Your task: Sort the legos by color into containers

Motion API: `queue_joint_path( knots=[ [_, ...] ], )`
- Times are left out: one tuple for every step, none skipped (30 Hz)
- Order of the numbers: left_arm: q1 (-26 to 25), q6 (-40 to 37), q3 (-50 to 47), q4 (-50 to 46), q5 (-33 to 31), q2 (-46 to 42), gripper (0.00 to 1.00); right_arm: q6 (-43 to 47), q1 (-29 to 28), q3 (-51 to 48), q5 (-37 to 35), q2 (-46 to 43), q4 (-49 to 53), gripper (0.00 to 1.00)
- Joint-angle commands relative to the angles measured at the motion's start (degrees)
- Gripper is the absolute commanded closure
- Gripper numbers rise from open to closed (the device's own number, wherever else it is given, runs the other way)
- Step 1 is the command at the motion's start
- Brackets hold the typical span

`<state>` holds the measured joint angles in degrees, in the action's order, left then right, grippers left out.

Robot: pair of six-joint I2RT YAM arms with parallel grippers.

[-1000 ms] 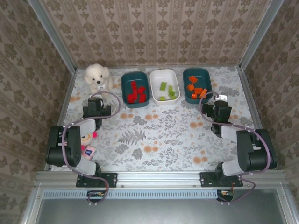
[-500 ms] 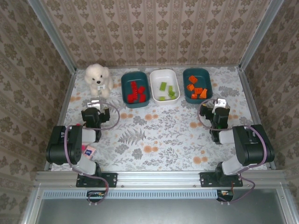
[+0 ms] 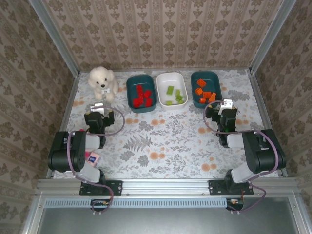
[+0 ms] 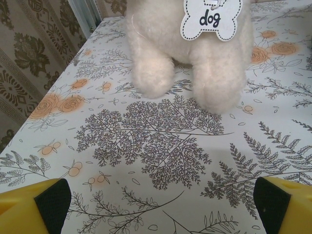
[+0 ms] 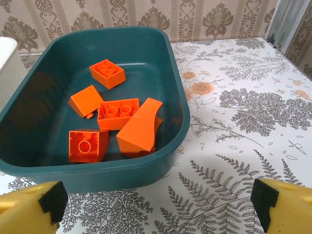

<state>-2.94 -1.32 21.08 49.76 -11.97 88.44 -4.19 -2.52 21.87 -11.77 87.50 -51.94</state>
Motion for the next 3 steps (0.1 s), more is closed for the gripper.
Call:
queue_joint_path(
  knots=[
    [0.13, 0.49, 0.72, 2.01, -0.14, -0.47, 0.00, 1.07, -0.16, 0.90, -0.71, 0.46, 1.36, 0.00],
    [0.14, 0.44, 0.75, 2.01, -0.15, -0.45, 0.00, 1.10, -0.11, 0.68, -0.71, 0.42, 1.15, 0.00],
    [0.13, 0.44, 0.72, 2.01, -0.08, -0.44, 0.00, 1.13, -0.11, 0.38, -0.71, 0.28, 0.70, 0.00]
  ],
)
